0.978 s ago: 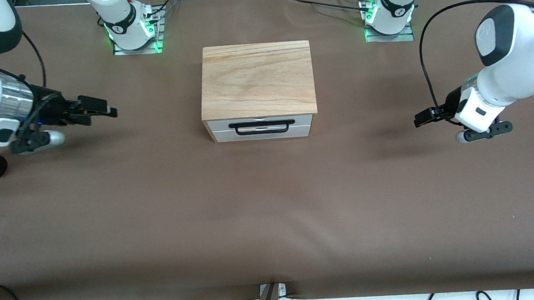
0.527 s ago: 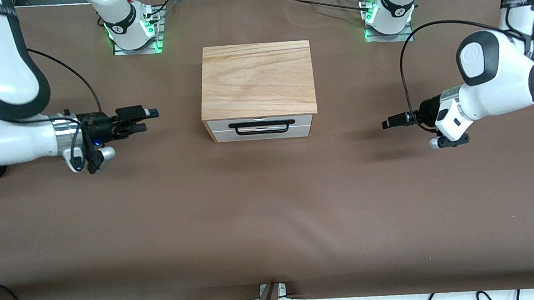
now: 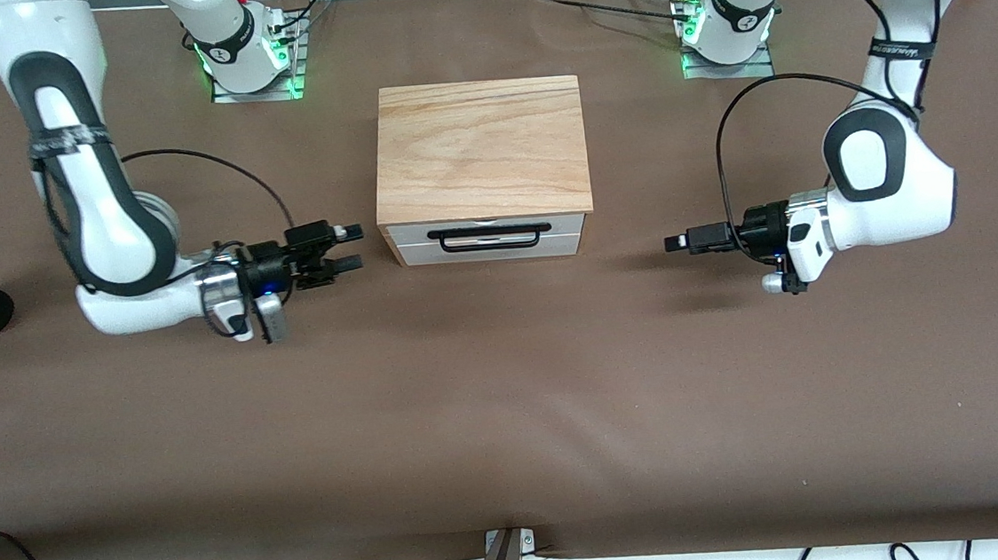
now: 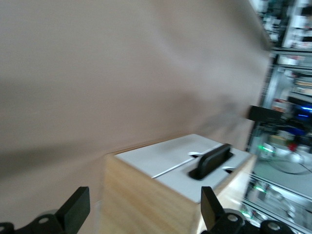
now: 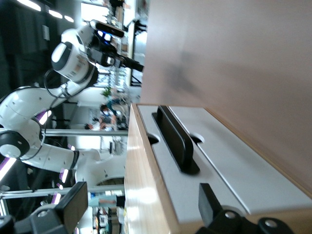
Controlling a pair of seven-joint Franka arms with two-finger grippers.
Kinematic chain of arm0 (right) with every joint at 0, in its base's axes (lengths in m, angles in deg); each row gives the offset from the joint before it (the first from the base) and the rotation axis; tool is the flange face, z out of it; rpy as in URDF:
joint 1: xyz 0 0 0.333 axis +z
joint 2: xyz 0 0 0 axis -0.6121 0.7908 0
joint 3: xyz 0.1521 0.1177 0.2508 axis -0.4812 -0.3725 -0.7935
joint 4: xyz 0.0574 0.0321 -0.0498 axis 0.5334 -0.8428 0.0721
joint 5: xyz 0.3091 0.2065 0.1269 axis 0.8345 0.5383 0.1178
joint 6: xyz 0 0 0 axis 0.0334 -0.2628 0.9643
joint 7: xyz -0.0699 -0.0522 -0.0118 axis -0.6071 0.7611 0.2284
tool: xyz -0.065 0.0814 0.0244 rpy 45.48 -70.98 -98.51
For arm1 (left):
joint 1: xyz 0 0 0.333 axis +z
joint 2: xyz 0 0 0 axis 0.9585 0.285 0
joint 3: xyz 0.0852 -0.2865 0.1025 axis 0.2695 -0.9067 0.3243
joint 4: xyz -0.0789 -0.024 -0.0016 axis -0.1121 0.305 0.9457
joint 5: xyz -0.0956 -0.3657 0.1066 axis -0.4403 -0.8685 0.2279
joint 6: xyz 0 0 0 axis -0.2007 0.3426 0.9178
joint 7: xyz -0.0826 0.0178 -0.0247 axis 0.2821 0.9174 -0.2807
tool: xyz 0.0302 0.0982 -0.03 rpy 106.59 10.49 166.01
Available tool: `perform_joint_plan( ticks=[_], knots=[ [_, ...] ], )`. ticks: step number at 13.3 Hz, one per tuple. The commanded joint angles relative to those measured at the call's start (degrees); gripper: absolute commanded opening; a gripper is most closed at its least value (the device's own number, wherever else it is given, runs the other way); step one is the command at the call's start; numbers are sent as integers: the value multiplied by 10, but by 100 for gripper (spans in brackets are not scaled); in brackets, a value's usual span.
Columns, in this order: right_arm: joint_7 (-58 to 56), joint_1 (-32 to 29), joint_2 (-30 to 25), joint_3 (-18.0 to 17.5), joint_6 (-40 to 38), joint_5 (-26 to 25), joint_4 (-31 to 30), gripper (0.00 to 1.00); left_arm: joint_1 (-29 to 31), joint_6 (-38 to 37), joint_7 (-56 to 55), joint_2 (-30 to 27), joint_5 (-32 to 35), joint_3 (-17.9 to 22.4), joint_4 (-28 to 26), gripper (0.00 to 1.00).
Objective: Pull top drawer with both arms simultaneously
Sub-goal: 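Move the left gripper and the right gripper toward the drawer handle ends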
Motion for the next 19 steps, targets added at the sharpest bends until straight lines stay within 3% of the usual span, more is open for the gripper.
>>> perform_joint_plan(
  ticks=[1,5,8,11,15,19],
  knots=[
    [-76,23,8,2,20,75,-38,100,-14,-2,137,21,-85,-1,-11,100],
    [-140,61,60,2,19,198,-48,95,-42,-19,253,50,-201,-1,-17,100],
    [-140,77,63,2,26,232,-61,90,-78,-22,364,86,-295,-2,-16,100],
    [-128,84,67,2,34,243,-70,62,-108,-22,434,108,-371,-2,-16,99],
    [-128,96,78,2,35,268,-69,57,-125,-15,436,120,-439,-36,-16,84],
    [-128,98,79,2,39,269,-64,24,-130,-15,483,133,-440,-39,-16,66]
  ],
)
